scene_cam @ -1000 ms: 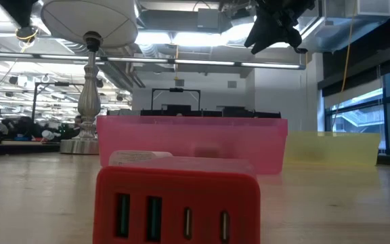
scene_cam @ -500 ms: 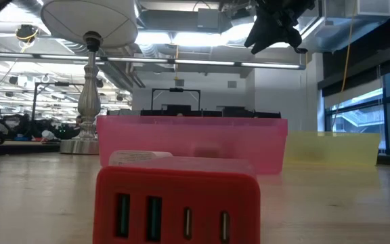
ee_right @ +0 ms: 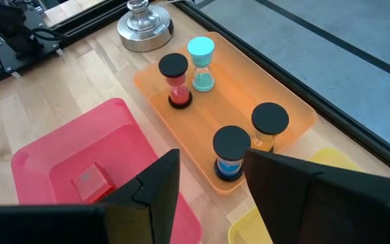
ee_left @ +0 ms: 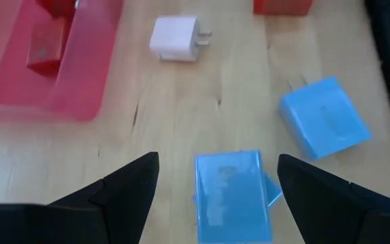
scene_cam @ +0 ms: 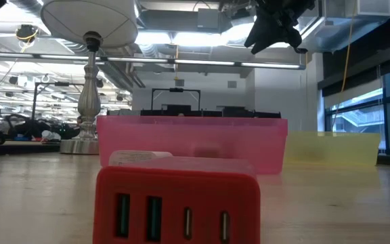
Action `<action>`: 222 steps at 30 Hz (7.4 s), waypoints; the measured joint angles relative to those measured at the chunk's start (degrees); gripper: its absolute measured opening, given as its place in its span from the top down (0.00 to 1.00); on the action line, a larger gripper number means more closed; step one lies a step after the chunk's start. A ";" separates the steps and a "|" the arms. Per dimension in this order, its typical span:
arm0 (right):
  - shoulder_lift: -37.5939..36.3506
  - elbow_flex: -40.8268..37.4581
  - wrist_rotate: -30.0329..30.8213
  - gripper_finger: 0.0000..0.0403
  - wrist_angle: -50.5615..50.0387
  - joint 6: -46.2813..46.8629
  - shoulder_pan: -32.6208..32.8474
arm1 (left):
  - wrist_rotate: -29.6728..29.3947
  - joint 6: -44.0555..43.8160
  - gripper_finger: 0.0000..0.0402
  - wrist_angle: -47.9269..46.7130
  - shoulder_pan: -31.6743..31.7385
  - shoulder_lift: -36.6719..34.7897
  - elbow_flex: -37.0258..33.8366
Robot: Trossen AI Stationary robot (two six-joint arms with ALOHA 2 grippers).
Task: Pick & Place Office items
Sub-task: Put the top light blue charger adapter into the red bin
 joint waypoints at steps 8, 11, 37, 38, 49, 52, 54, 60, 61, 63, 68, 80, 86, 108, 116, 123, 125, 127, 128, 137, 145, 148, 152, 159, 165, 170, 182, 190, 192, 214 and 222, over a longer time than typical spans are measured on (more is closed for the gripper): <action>0.01 0.00 -0.02 0.59 0.00 -0.02 0.02 | 0.05 -3.26 0.25 0.02 0.00 5.12 -0.02; 0.00 0.00 -0.02 0.59 0.00 -0.02 0.00 | 0.04 -4.74 0.25 0.39 0.00 6.27 -0.02; 0.01 0.00 -0.13 0.59 -0.02 0.00 0.02 | 5.42 -14.59 0.24 5.23 -0.04 6.31 -2.67; 0.01 0.00 -0.15 0.59 0.00 -0.02 0.00 | 5.42 -14.84 0.24 5.23 -0.04 6.31 -2.67; -0.01 0.00 -0.12 0.59 0.00 -0.01 0.00 | 5.62 -15.29 0.31 5.19 -0.04 6.31 -2.67; -0.01 0.00 -0.11 0.59 -0.01 -0.01 0.02 | 5.60 -15.51 0.37 5.16 -0.04 6.31 -2.67; 0.01 0.00 -0.11 0.59 0.00 0.00 0.02 | 5.59 -16.00 0.41 5.14 -0.04 6.31 -2.67; 0.01 0.00 -0.09 0.59 0.00 0.00 0.00 | 5.73 -18.11 0.48 4.06 -0.04 6.07 -2.67; 0.00 0.00 -0.07 0.59 0.00 0.00 0.01 | 6.03 -18.31 0.48 3.55 -0.04 5.86 -2.67; 0.01 0.00 -0.04 0.59 -0.01 0.00 0.01 | 6.34 -18.31 0.48 2.26 -0.01 5.08 -2.66; 0.00 0.00 0.02 0.59 -0.01 -0.02 0.00 | 4.68 -19.74 0.47 -3.35 2.14 1.89 -1.42; -0.01 0.00 0.00 0.59 0.00 0.00 0.00 | -17.09 -19.59 0.47 -3.87 16.58 -7.18 -1.09; 0.00 0.00 0.00 0.59 0.00 0.00 0.02 | -14.60 -9.73 0.47 6.49 27.22 -7.04 -1.09; 0.01 0.00 -0.02 0.59 0.00 0.00 0.01 | 14.28 1.34 0.46 20.83 48.67 4.69 -1.09; 0.00 0.00 -0.04 0.59 0.00 -0.02 0.01 | 15.03 1.27 0.45 21.22 49.42 7.06 -1.09; 0.01 0.00 -0.06 0.59 0.00 -0.02 0.02 | 16.92 1.35 0.45 22.63 49.44 7.06 -1.09; 0.00 0.00 -0.13 0.59 0.00 -0.01 0.00 | 17.78 1.36 0.45 22.50 49.42 7.06 -1.09; 0.00 0.00 -0.15 0.59 0.00 0.00 0.02 | 18.22 1.40 0.45 22.29 49.44 7.06 -1.09; 0.00 0.00 -0.15 0.59 0.00 -0.01 0.01 | 18.45 1.40 0.45 22.05 49.44 7.06 -1.09; 0.01 0.00 -0.13 0.59 0.00 0.00 0.00 | 18.64 1.43 0.40 21.73 49.42 7.06 -1.09; 0.01 0.00 -0.11 0.59 0.00 -0.02 0.02 | 18.62 1.50 0.27 22.38 49.14 6.61 -1.09; 0.00 0.00 -0.09 0.59 0.00 -0.01 0.01 | 18.56 3.99 0.24 23.53 48.59 4.80 -1.09; 0.01 0.00 -0.07 0.59 0.00 -0.02 0.00 | 18.06 7.72 0.21 23.96 47.19 0.25 -1.09; 0.01 0.00 0.02 0.59 0.00 -0.02 0.01 | 16.96 5.53 0.20 21.69 42.71 -7.97 -1.09; 0.01 0.00 0.00 0.59 0.00 -0.02 0.00 | 17.06 -3.98 0.20 13.68 35.92 -10.81 -1.09; 0.01 0.00 0.00 0.59 0.00 -0.01 0.00 | 21.22 -4.31 0.20 5.89 28.56 -10.64 -1.09; 0.01 0.00 0.00 0.59 0.00 0.00 0.00 | 29.55 20.02 0.20 -7.10 13.91 -10.56 -1.14; 0.01 0.00 -0.02 0.59 0.00 0.00 0.02 | 31.98 38.11 0.20 4.97 8.81 -10.56 -6.74; 0.01 0.00 -0.02 0.59 0.00 -0.02 0.02 | 31.20 40.79 0.20 8.84 8.68 -10.52 -8.54; -0.01 0.00 -0.13 0.59 0.00 -0.02 0.00 | 28.13 47.95 0.20 27.95 10.85 -10.49 -19.76; 0.01 0.00 -0.07 0.59 0.00 -0.01 0.01 | 29.70 47.94 0.20 30.61 12.56 -9.85 -22.11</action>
